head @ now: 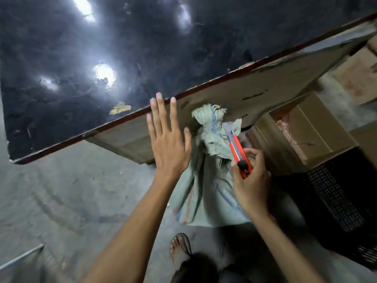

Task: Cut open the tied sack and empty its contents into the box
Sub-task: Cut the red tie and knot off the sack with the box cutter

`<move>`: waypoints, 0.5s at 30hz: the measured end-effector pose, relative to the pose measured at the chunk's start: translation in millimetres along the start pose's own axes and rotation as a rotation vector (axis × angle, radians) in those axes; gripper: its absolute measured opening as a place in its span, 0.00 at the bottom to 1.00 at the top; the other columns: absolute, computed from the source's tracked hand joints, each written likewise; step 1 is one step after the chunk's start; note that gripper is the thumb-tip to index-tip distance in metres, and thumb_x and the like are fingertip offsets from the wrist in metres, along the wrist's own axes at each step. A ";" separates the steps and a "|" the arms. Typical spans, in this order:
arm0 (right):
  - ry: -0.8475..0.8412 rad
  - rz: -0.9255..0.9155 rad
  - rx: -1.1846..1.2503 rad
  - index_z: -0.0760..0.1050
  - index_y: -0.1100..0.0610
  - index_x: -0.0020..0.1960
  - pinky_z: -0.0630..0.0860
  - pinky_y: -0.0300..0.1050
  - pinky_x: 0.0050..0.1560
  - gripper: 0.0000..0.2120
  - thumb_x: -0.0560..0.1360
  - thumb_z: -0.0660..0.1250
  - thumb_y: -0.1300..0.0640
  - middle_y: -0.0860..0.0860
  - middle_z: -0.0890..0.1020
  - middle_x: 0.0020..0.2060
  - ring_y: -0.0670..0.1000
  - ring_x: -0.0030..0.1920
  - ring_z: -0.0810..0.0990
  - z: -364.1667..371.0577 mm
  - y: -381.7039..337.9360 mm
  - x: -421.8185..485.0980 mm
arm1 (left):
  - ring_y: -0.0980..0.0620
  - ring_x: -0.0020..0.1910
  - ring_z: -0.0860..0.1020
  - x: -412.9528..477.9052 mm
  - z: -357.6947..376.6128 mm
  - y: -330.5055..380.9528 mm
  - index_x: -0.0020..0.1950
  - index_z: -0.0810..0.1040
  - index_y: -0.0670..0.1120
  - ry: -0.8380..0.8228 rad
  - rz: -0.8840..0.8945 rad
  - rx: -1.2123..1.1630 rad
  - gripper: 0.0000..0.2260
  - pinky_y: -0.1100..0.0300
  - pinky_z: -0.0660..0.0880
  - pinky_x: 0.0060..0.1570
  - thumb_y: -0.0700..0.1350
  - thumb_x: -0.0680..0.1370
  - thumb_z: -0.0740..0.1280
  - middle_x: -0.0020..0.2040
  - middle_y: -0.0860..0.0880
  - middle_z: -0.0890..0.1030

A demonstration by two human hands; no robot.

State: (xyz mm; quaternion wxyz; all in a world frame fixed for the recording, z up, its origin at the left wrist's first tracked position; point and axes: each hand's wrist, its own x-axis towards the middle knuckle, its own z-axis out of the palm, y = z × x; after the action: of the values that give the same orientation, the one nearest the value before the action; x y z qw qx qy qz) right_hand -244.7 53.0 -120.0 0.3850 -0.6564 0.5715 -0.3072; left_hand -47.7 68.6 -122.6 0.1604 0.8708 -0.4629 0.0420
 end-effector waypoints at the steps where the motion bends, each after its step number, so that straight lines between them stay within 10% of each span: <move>1: 0.005 0.020 0.026 0.70 0.54 0.55 0.75 0.27 0.35 0.12 0.77 0.71 0.60 0.46 0.83 0.43 0.35 0.38 0.81 3.7 9.7 -6.8 | 0.41 0.84 0.46 -16.0 13.4 0.8 0.84 0.52 0.44 -0.014 0.012 -0.025 0.35 0.43 0.47 0.81 0.51 0.80 0.61 0.84 0.39 0.48; 7: 0.121 -0.065 0.126 0.69 0.56 0.56 0.73 0.23 0.39 0.13 0.76 0.71 0.65 0.45 0.81 0.42 0.33 0.40 0.81 26.9 91.5 -11.1 | 0.47 0.84 0.48 -51.0 148.4 7.4 0.84 0.49 0.44 -0.298 -0.091 -0.404 0.43 0.46 0.45 0.82 0.66 0.79 0.62 0.84 0.44 0.54; 10: 0.185 -0.168 0.146 0.70 0.58 0.57 0.73 0.24 0.41 0.14 0.76 0.71 0.66 0.46 0.81 0.43 0.34 0.41 0.81 40.8 145.4 1.8 | 0.45 0.78 0.66 -39.0 214.2 12.9 0.80 0.63 0.45 -0.241 -0.094 -0.539 0.41 0.44 0.60 0.78 0.67 0.75 0.67 0.78 0.45 0.71; 15: 0.300 -0.325 0.211 0.69 0.49 0.57 0.80 0.54 0.39 0.15 0.76 0.71 0.59 0.52 0.84 0.41 0.54 0.36 0.83 81.7 236.7 40.2 | 0.50 0.58 0.82 -23.4 295.2 12.9 0.66 0.75 0.50 -0.102 -0.023 -0.732 0.30 0.50 0.79 0.59 0.65 0.71 0.73 0.60 0.52 0.84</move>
State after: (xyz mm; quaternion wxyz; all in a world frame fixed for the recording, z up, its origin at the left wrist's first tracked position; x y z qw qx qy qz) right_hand -291.1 14.0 -366.3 0.3075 -0.6430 0.4740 -0.5171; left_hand -93.8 -13.5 -403.6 0.4384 0.7620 -0.4447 -0.1717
